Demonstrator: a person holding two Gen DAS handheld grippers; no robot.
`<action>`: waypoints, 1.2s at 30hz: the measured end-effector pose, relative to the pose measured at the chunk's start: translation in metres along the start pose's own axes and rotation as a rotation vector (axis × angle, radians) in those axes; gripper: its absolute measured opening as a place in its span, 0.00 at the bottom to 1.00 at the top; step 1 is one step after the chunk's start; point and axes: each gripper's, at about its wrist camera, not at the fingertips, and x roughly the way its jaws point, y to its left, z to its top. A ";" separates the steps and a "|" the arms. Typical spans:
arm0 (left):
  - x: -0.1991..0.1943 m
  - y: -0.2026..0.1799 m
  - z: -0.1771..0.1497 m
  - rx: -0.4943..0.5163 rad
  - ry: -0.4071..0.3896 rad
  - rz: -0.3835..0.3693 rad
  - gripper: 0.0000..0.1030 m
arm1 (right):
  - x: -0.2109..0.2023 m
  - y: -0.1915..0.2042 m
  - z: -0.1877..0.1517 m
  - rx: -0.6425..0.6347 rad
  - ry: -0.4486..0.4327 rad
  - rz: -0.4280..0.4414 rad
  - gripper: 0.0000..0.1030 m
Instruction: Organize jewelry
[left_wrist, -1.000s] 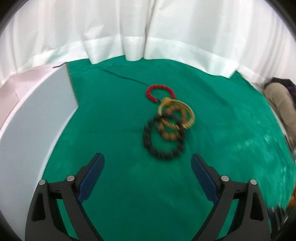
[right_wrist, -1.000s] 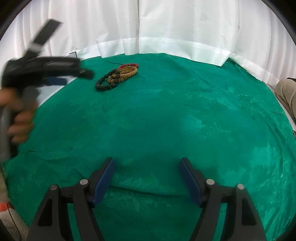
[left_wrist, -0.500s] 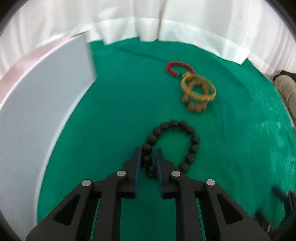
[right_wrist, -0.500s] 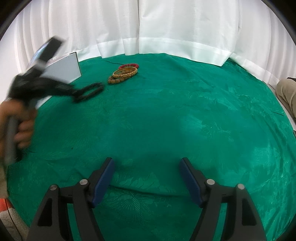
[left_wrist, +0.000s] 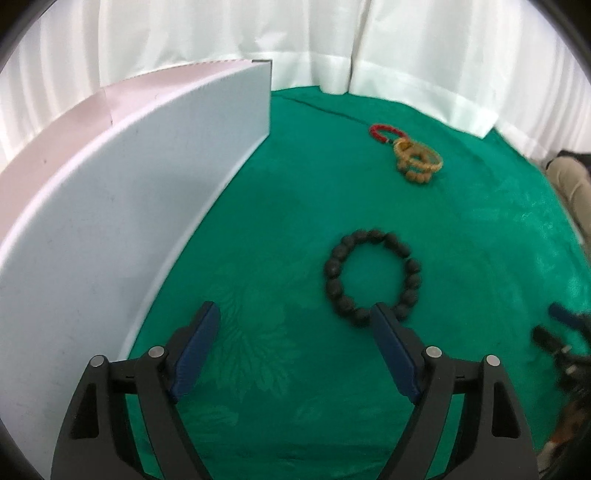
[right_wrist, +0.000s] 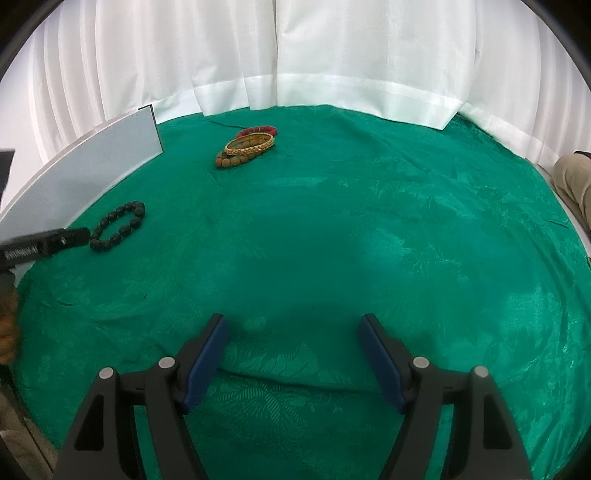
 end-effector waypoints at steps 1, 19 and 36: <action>0.001 0.000 -0.003 0.005 -0.009 0.003 0.82 | 0.002 -0.001 0.007 -0.002 0.025 0.027 0.74; 0.000 0.008 -0.006 -0.049 -0.017 -0.058 0.91 | 0.167 -0.035 0.200 0.474 0.251 0.305 0.12; 0.001 0.009 -0.006 -0.056 -0.019 -0.083 0.95 | 0.055 -0.053 0.092 0.257 0.214 0.239 0.26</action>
